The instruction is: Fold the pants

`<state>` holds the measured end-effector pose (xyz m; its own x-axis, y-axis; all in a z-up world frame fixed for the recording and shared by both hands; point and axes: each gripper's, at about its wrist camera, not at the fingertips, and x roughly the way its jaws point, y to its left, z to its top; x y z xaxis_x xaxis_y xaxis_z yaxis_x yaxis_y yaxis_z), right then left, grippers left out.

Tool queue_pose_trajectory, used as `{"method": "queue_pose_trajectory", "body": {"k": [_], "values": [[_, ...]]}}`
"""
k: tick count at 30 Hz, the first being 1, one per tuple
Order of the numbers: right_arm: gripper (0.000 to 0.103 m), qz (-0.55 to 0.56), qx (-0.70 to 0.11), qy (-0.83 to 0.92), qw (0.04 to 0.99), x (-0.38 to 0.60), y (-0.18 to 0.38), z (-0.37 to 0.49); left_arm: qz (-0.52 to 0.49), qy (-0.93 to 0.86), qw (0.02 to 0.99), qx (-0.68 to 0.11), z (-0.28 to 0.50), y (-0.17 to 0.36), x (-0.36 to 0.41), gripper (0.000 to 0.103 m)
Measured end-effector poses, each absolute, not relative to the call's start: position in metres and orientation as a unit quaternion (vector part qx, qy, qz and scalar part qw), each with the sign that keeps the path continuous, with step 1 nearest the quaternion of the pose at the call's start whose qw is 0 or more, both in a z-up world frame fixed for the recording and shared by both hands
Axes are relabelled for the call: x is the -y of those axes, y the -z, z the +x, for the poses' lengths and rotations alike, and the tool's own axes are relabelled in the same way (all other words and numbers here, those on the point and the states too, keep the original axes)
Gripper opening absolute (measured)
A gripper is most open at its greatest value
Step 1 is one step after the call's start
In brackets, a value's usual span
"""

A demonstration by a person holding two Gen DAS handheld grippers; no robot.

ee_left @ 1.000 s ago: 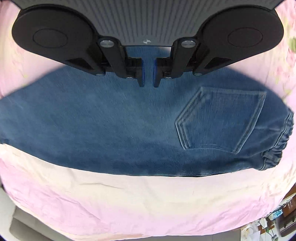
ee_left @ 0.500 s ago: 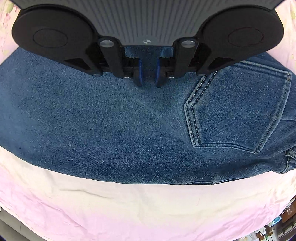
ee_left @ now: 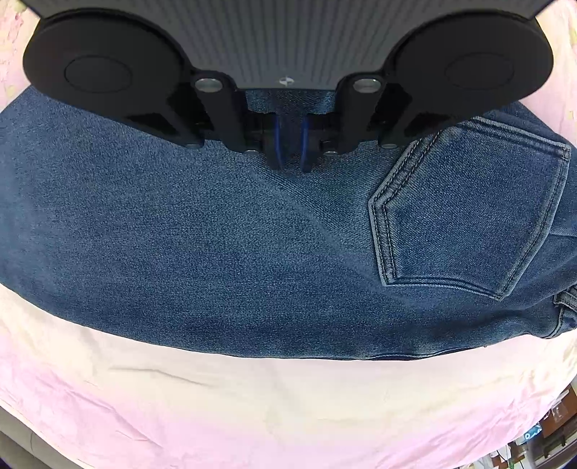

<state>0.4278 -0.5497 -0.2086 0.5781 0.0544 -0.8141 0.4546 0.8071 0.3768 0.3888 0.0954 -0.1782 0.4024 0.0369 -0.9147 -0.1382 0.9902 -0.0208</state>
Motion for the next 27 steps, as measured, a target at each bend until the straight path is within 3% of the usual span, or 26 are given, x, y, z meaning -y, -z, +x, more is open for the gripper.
{"method": "queue_pose_trajectory", "body": {"k": [3,6,11,17,27], "values": [[0.012,0.277,-0.433,0.128,0.848,0.542,0.203,0.426,-0.041,-0.052,0.834,-0.548,0.387,0.172,-0.094,0.01],[0.007,0.2,-0.427,0.116,0.874,0.521,0.178,0.429,-0.035,-0.048,0.835,-0.548,0.387,0.164,-0.088,0.01],[0.004,0.12,-0.387,0.089,0.91,0.505,0.138,0.44,-0.046,-0.052,0.839,-0.539,0.391,0.156,-0.091,0.01],[0.005,0.1,-0.461,0.115,0.874,0.517,0.182,0.454,-0.055,-0.048,0.838,-0.54,0.385,0.16,-0.101,0.01],[0.003,0.086,-0.442,0.137,0.882,0.51,0.182,0.454,-0.067,-0.044,0.843,-0.531,0.395,0.166,-0.109,0.01]]}}
